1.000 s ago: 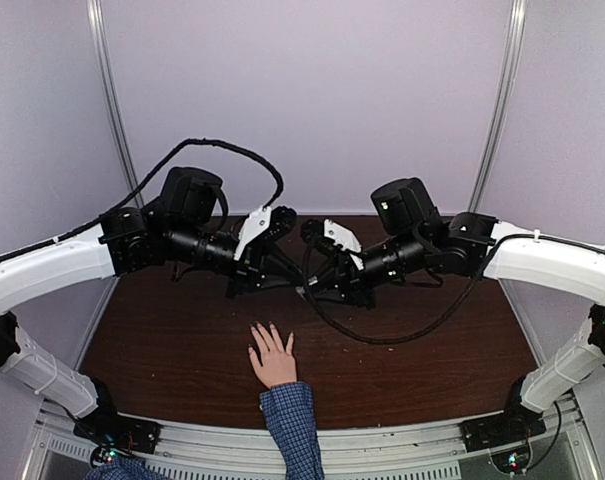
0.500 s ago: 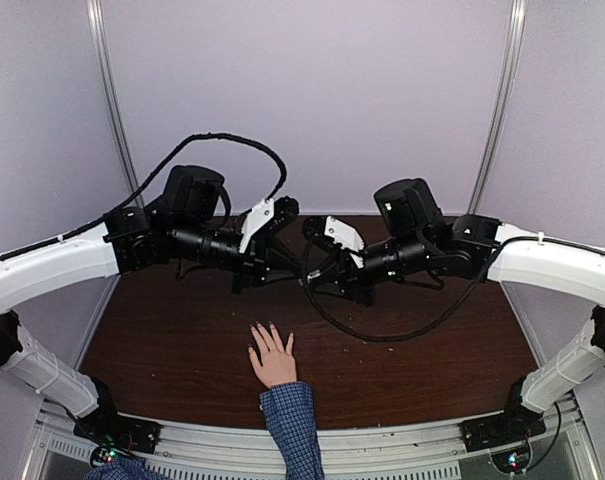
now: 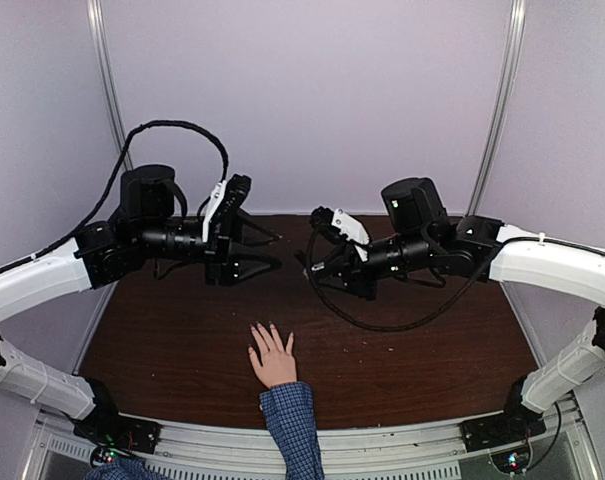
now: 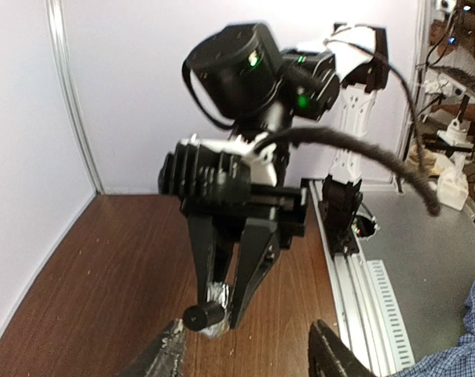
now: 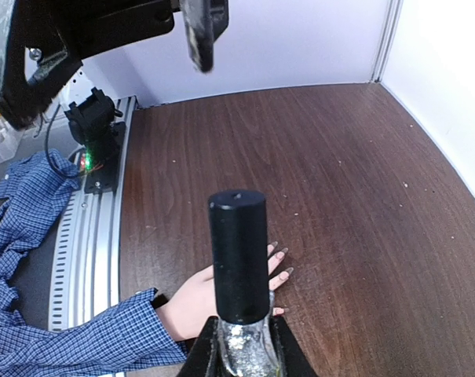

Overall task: Paint the nails
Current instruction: Unscrew the cap of the nail polish bottle.

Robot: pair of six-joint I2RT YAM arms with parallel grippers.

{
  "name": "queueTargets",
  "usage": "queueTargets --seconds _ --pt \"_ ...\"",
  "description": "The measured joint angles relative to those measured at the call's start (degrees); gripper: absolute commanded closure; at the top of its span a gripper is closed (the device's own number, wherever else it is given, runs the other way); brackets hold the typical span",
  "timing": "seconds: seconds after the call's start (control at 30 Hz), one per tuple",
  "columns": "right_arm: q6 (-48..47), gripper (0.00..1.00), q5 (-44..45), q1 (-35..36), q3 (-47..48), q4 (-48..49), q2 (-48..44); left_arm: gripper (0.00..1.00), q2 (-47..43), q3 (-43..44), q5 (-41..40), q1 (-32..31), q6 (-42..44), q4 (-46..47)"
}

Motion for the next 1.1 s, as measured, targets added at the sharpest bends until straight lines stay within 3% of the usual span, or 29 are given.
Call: queueTargets --seconds 0.43,0.7,1.1 --pt "3.43 1.0 -25.35 -1.14 0.85 4.26 0.22 0.45 1.33 -6.82 16.48 2.43 -8.55 25.05" --pt "4.74 1.0 -32.87 -1.03 3.96 5.11 0.66 0.5 8.35 -6.73 24.24 2.43 -17.42 40.52" --pt "6.23 1.0 -36.89 -0.76 5.33 5.62 3.21 0.67 13.09 -4.37 30.32 1.22 -26.27 52.46"
